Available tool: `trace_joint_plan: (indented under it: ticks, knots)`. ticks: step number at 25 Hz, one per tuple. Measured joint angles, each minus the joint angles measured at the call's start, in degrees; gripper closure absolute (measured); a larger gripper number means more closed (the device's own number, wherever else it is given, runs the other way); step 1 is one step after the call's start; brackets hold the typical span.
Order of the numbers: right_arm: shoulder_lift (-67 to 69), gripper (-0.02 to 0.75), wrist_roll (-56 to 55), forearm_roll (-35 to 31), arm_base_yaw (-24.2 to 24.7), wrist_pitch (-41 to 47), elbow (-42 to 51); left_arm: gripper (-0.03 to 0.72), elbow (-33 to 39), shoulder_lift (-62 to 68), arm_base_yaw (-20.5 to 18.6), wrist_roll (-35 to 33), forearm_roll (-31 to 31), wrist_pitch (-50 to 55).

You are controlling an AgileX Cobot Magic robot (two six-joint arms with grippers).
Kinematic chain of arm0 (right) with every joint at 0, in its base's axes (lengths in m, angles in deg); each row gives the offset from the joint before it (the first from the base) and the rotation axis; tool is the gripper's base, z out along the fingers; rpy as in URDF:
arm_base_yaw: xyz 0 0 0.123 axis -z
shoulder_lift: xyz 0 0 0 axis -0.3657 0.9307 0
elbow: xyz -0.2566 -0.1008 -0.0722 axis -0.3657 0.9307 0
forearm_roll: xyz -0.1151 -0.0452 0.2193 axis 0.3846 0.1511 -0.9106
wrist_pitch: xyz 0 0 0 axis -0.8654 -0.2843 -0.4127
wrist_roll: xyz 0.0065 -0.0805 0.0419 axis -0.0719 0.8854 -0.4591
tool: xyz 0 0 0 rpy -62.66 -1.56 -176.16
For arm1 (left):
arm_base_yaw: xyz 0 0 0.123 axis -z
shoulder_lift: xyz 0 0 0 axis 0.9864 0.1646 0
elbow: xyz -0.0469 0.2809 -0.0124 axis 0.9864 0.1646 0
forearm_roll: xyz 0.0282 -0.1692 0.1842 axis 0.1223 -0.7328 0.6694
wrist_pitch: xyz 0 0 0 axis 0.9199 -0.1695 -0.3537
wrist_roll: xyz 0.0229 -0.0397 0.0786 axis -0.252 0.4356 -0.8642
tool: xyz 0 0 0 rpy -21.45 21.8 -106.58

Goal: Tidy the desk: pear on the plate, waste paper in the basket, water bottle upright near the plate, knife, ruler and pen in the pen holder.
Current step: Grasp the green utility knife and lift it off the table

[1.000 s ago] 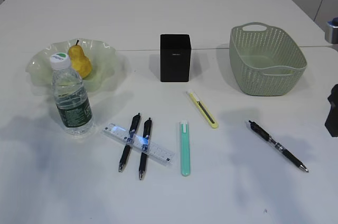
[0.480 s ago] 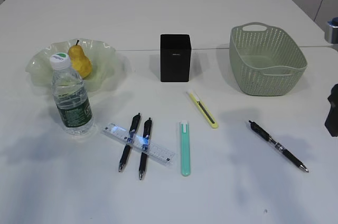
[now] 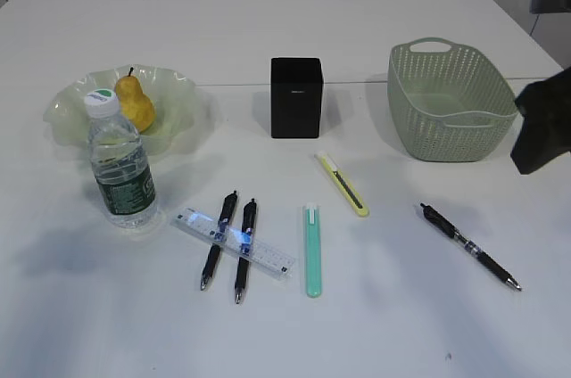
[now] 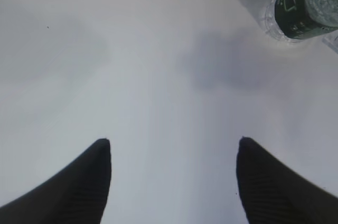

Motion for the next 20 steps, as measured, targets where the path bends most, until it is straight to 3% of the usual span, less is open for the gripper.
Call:
trace_joint_plan:
  ticks: [6, 14, 20]
  knots:
    - [6.4, 0.284, -4.8, 0.4, -8.1, 0.8, -8.8, 0.167, 0.0, 0.0, 0.0, 0.0, -0.6, 0.7]
    - [21.3, 0.288, -18.2, 9.4, -19.8, 2.8, -22.2, 0.167, 0.0, 0.0, 0.0, 0.0, -2.9, 1.3]
    - [32.1, 0.288, -26.3, 8.4, -21.9, 3.1, -30.6, 0.168, 0.0, 0.0, 0.0, 0.0, -4.0, 0.9]
